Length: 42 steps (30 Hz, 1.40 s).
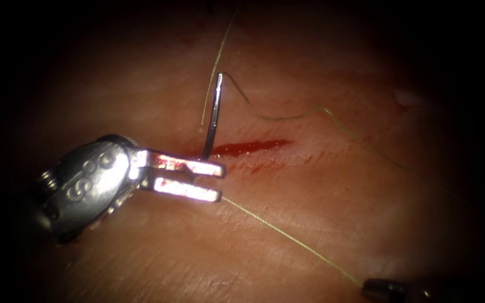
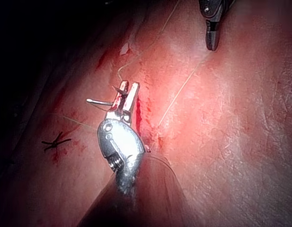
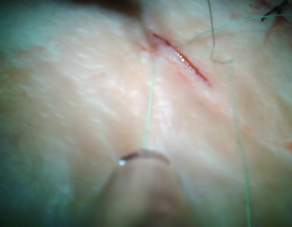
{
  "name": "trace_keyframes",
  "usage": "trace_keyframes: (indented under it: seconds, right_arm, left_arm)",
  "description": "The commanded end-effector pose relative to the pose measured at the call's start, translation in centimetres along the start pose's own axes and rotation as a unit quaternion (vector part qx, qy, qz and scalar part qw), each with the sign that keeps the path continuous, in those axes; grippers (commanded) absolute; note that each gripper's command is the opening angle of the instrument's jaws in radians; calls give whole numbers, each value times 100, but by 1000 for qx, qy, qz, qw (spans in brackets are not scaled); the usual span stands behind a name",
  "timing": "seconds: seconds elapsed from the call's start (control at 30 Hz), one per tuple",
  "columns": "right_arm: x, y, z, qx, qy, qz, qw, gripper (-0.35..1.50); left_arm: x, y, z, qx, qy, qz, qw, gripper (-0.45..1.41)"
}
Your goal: Wound Closure
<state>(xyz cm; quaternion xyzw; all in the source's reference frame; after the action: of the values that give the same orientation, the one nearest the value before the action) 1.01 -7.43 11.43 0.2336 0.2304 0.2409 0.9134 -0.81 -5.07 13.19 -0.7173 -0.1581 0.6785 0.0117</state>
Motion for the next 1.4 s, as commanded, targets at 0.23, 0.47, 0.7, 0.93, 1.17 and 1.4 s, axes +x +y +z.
trace_keyframes:
  seconds: [0.23, 0.47, 0.7, 0.93, 1.17, 1.4]
  right_arm:
    - [-29, 5, -17, -2, -26, 8, 1000, -35]
    - [1, 10, -38, -92, -9, 4, 996, 130]
    - [76, 16, -78, -101, 42, 6, 994, 136]
    - [154, 18, -82, -117, 90, 20, 989, 136]
    - [217, 28, -53, -88, 92, -15, 992, 136]
    - [245, 33, 25, -77, 57, -23, 995, 125]
  left_arm:
    - [-8, -10, 1, -3, 2, 0, 1000, -45]
    - [-12, -17, -13, -1, 1, 0, 1000, -45]
    - [-18, -22, -43, 17, -6, 3, 1000, -45]
    - [-15, -15, -55, 20, -7, 3, 1000, -45]
    - [-15, -11, -53, 22, -8, 4, 1000, -45]
    - [-14, -8, -50, 25, -9, 4, 1000, -45]
